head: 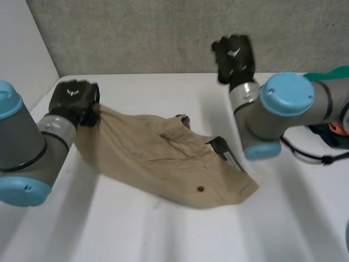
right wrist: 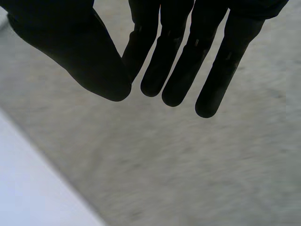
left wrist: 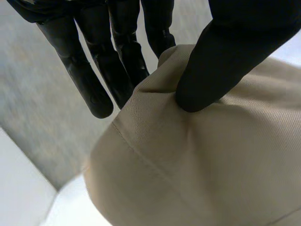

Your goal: Fold the laundry.

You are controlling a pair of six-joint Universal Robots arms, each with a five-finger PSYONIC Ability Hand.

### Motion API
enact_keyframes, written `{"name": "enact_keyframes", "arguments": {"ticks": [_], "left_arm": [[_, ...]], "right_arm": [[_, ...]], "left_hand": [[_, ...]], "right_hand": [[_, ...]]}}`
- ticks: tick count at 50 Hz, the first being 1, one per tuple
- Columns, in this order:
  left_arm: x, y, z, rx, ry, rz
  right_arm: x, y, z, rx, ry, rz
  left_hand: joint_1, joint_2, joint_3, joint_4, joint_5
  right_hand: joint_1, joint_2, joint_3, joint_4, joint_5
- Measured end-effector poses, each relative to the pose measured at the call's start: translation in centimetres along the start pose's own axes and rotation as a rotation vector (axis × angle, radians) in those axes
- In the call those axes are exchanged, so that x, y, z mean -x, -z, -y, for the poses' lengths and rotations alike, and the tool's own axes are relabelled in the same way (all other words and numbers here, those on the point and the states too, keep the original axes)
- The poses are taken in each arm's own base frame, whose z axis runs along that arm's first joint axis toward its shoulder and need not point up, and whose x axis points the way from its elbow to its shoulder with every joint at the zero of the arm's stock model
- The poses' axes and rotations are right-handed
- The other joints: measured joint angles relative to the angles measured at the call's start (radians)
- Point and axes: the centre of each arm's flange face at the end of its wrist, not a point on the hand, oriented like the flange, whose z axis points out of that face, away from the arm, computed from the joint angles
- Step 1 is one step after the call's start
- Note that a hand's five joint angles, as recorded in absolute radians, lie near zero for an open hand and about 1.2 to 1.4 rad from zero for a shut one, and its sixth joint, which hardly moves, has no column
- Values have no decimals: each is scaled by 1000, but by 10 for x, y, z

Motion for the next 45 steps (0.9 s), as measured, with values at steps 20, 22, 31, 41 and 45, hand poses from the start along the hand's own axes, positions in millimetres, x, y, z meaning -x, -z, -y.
{"name": "enact_keyframes", "arguments": {"ticks": [20,22,31,41,45], "left_arm": [[-15,29,-28,124,-146,7],[-8,38,-20,122,-173,19],[14,88,-1,168,-188,-44],[25,118,-23,387,-17,-153],[24,115,-34,436,31,-185]], "right_arm": [[-20,26,-30,293,119,166],[-22,41,-5,305,105,253],[-20,108,66,300,82,636],[3,144,48,413,150,864],[19,147,27,429,191,920]], "left_hand": [[-902,-883,-871,-885,-850],[-922,-954,-950,-966,-927],[-765,-830,-826,-833,-788],[-615,-665,-657,-667,-623],[-628,-674,-669,-682,-644]], "right_hand": [[-908,-969,-984,-992,-977],[-908,-968,-983,-992,-977],[-672,-725,-729,-741,-734],[-487,-537,-542,-553,-555],[-455,-509,-511,-523,-524]]}}
